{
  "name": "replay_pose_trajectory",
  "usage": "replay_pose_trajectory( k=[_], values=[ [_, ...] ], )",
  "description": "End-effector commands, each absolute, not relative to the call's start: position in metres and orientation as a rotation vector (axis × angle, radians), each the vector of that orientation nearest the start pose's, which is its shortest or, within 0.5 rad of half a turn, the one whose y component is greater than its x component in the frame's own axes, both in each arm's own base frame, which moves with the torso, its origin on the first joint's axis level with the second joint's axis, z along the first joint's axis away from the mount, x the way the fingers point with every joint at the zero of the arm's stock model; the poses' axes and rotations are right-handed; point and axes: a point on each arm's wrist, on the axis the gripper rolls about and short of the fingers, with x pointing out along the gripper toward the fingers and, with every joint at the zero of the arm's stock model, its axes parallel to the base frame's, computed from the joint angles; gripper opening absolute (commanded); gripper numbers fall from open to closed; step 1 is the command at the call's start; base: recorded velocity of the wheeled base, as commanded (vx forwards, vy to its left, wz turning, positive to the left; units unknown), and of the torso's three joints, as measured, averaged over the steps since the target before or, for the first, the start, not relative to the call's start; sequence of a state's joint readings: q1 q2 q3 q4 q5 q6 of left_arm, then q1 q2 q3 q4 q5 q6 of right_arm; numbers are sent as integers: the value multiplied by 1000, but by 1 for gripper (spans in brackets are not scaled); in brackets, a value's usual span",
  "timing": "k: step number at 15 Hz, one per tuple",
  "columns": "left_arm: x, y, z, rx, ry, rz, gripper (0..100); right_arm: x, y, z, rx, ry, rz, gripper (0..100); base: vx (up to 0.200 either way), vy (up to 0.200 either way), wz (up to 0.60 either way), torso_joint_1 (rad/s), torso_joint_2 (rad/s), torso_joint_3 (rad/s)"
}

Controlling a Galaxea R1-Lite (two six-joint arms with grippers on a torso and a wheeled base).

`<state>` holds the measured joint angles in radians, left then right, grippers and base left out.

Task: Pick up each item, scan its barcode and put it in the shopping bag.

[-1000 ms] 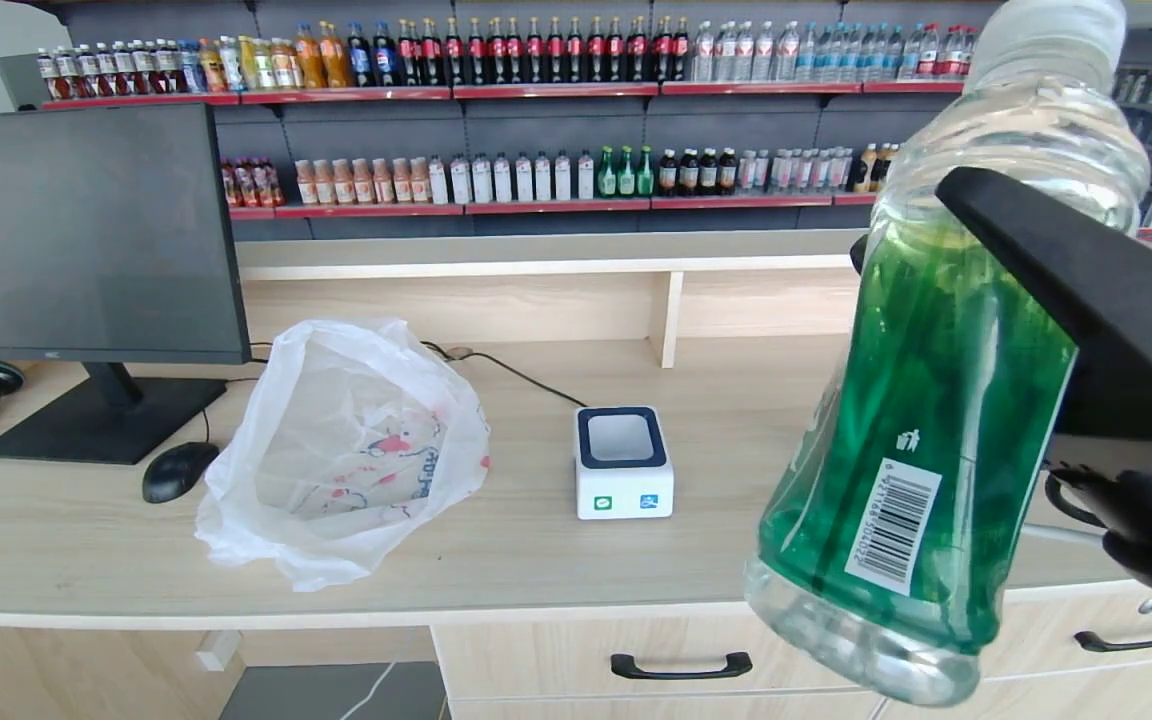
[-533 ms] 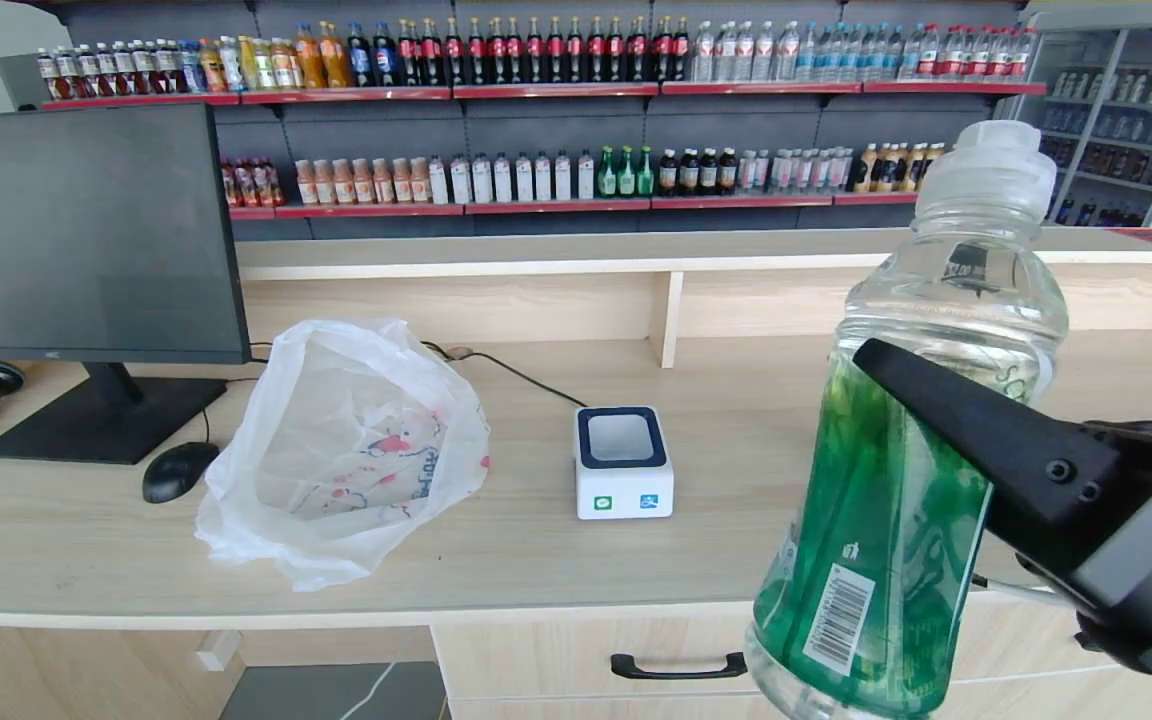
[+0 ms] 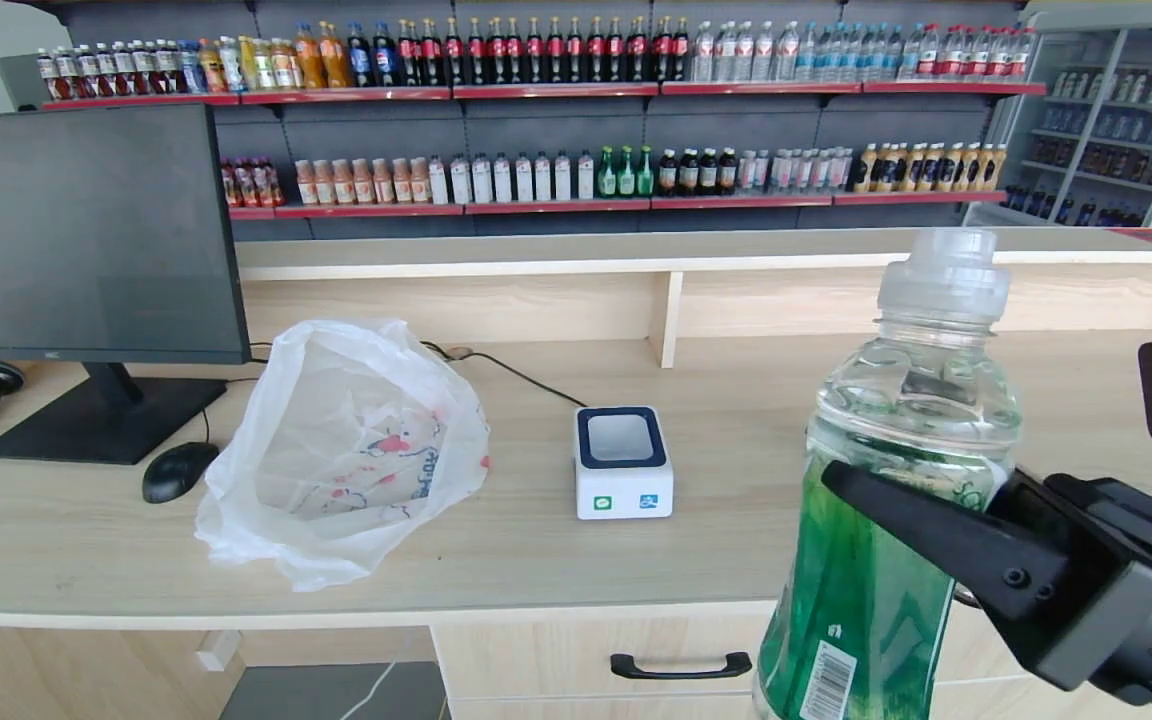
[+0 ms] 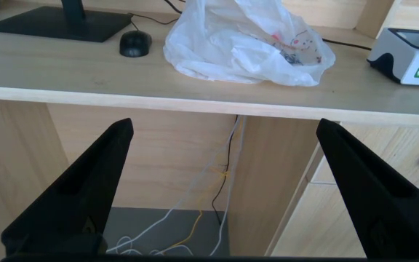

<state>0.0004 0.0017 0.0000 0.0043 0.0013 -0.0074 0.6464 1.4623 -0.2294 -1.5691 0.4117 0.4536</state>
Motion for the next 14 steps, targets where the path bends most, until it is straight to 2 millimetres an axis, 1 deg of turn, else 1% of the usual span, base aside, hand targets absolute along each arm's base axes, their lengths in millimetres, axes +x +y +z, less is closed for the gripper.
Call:
replay_pose_trajectory(
  k=[1,2,4,5,6,10,12,13,14],
  values=[
    [-23,0,75,-8,6,2,100,150,124,193,402,-139,1104,0,0,0,0,0,0,0],
    [-23,0,75,-8,6,3,100,151,124,192,359,-161,1093,0,0,0,0,0,0,0],
    [-23,0,75,-8,6,3,100,159,120,186,256,-200,1006,0,0,0,0,0,0,0],
    [-23,0,75,-8,6,2,100,175,114,178,128,-230,874,0,0,0,0,0,0,0],
    [-23,0,75,-8,6,3,100,182,109,174,55,-240,813,0,0,0,0,0,0,0],
    [-23,0,75,-8,6,3,100,187,107,170,-73,-271,766,0,0,0,0,0,0,0],
    [-23,0,75,-8,6,2,100,198,100,160,-102,-228,714,0,0,0,0,0,0,0],
    [-23,0,75,-8,6,2,100,204,97,160,-103,-230,693,0,0,0,0,0,0,0],
    [-23,0,75,-8,6,2,100,209,93,165,-101,-250,667,0,0,0,0,0,0,0]
  ],
)
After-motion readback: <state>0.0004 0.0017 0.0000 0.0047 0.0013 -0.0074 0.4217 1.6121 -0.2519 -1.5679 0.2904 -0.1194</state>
